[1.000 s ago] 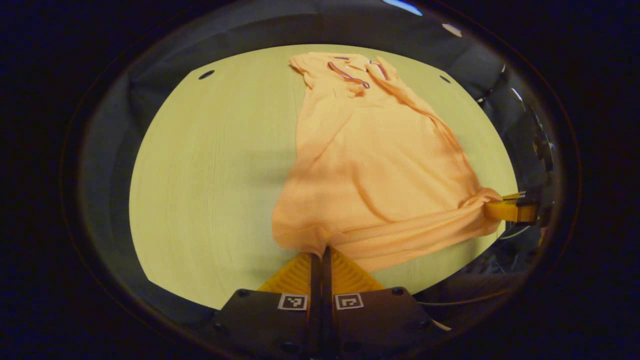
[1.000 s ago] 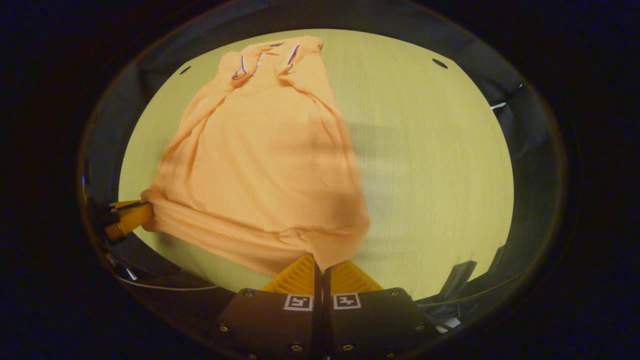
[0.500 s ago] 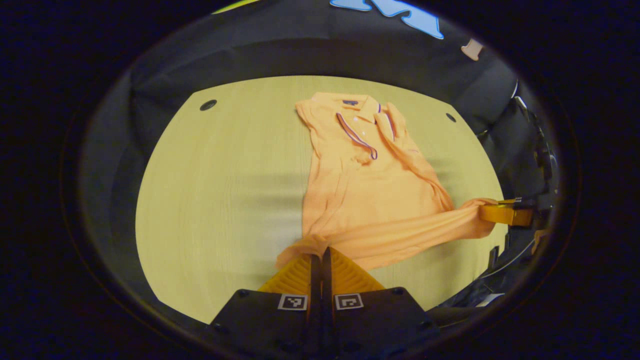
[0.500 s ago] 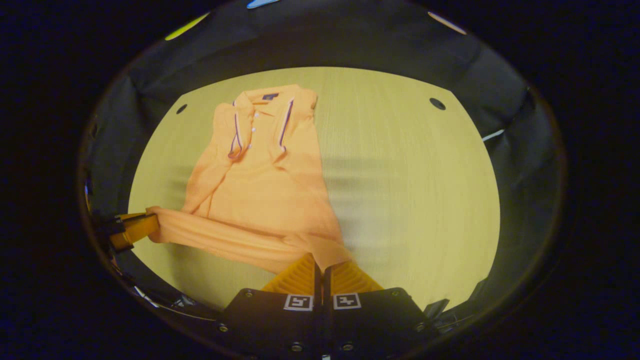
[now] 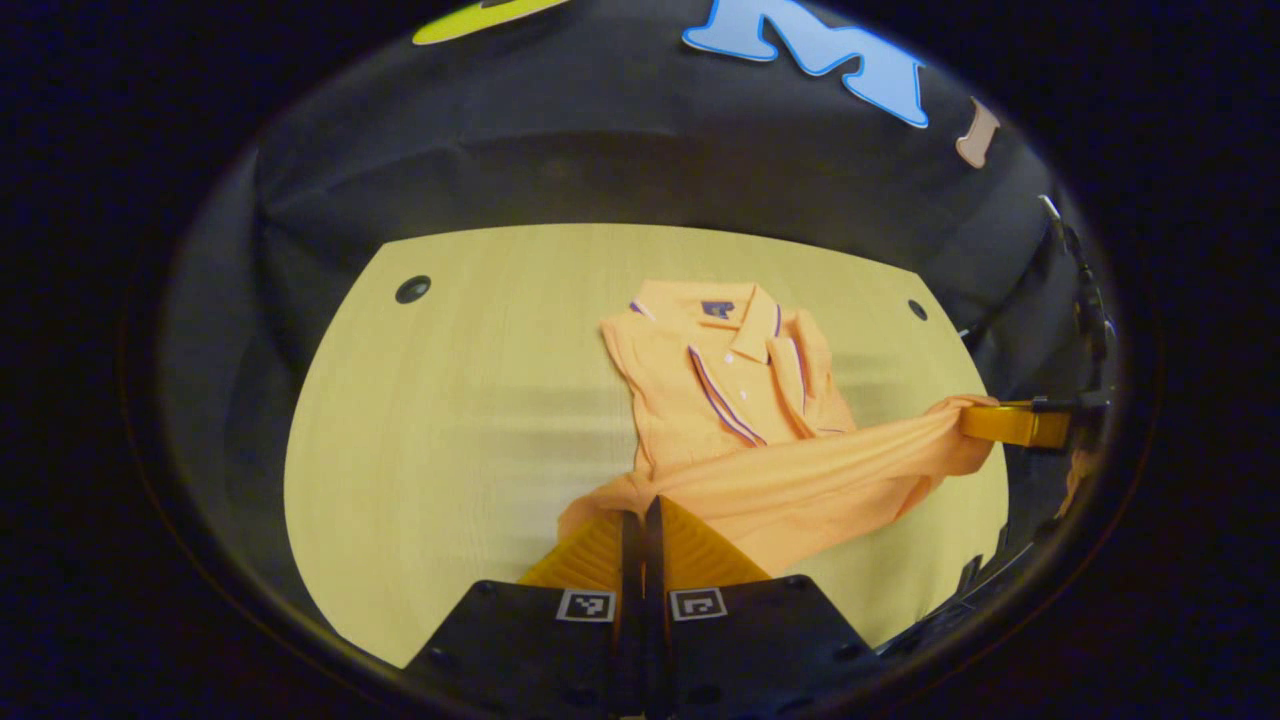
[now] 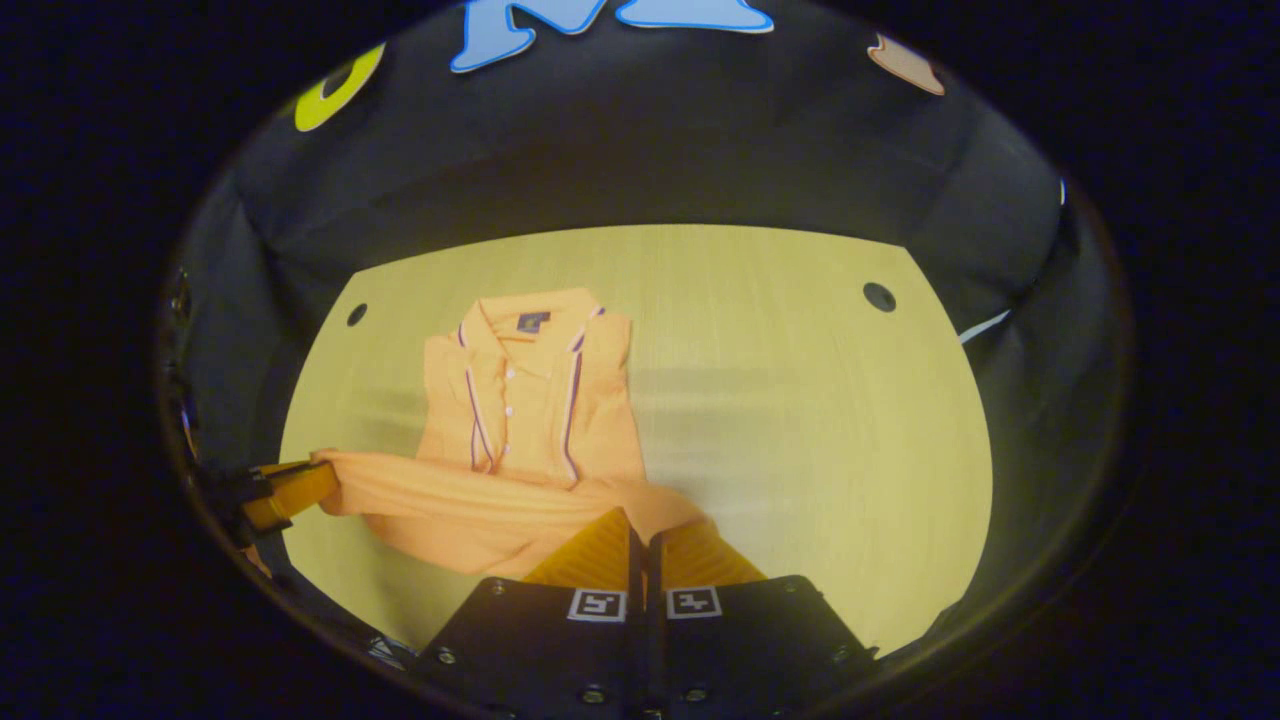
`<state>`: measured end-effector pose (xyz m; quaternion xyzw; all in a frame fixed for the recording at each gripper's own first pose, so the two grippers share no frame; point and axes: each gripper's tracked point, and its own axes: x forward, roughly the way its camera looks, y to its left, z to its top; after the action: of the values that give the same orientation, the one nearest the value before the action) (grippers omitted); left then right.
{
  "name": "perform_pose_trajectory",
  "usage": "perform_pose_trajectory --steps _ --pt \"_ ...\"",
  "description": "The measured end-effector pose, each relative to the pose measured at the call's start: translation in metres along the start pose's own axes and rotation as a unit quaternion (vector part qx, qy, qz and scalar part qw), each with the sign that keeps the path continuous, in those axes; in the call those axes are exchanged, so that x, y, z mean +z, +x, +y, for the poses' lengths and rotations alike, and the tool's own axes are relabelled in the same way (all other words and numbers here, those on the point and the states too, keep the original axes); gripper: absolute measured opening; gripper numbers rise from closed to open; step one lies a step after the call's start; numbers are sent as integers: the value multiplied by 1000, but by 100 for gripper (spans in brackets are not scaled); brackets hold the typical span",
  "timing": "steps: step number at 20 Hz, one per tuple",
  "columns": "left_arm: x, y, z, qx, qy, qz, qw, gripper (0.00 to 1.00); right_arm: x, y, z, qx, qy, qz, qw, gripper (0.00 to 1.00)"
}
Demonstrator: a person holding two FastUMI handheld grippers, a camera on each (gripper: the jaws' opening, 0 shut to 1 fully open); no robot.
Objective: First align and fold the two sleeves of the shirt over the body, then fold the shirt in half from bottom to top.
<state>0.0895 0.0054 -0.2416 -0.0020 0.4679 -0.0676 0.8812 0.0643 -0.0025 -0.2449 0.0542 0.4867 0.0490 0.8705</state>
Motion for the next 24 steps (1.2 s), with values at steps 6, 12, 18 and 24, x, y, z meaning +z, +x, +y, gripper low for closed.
perform_pose_trajectory --steps 6,12,18,24 --pt "49 25 4 12 26 -30 999 7 54 20 5 1 19 -41 999 0" --pt "113 60 1 12 27 -67 997 8 98 50 -8 -20 15 -72 997 0" --pt "163 103 1 32 57 -122 990 6 138 92 -4 -21 34 -104 994 0" --pt "180 136 4 46 19 -164 985 7 155 148 -6 -26 37 -130 990 0"
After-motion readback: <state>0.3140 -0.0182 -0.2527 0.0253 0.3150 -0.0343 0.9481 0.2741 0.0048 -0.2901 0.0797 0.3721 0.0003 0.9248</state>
